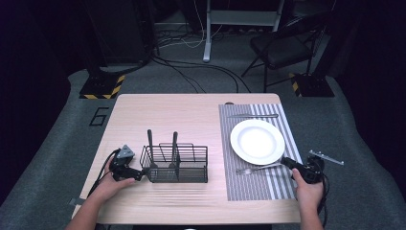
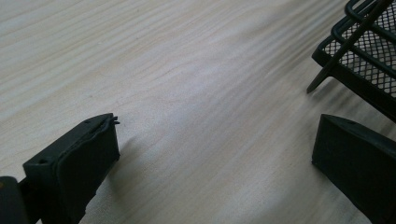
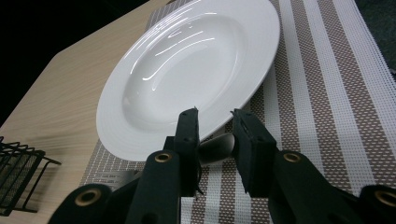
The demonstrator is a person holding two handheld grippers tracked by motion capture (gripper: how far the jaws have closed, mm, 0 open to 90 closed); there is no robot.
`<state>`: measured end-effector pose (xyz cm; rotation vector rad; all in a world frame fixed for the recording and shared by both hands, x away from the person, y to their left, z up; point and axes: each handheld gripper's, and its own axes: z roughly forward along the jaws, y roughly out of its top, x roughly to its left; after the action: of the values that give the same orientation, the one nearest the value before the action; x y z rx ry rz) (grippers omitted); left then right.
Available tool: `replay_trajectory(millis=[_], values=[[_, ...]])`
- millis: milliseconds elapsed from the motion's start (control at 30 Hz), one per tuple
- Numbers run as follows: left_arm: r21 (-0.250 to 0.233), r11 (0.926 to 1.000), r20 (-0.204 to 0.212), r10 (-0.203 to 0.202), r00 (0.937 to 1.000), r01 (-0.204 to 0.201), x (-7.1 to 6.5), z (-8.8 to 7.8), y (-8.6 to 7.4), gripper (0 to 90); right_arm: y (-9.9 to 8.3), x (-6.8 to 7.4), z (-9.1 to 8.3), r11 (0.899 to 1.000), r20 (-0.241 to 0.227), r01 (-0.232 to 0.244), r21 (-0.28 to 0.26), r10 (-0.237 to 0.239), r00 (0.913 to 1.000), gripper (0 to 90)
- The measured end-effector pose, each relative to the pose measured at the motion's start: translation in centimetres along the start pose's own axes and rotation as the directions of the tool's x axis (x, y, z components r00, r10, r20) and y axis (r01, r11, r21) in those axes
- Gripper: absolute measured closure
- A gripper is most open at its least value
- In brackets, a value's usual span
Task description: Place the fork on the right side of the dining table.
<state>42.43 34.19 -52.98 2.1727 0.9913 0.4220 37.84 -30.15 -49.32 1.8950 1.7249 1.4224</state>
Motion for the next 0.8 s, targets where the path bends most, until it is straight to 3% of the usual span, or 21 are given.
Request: replay_trajectory(millis=[800], values=[[0.000,1.0000,0.000,0.000,1.0000,0.000,0.0,0.0,0.0,0.2,-0.5,-1.6,1.2,0.998,0.040,-0.041,0.050,0.039,0.9984,68.4]])
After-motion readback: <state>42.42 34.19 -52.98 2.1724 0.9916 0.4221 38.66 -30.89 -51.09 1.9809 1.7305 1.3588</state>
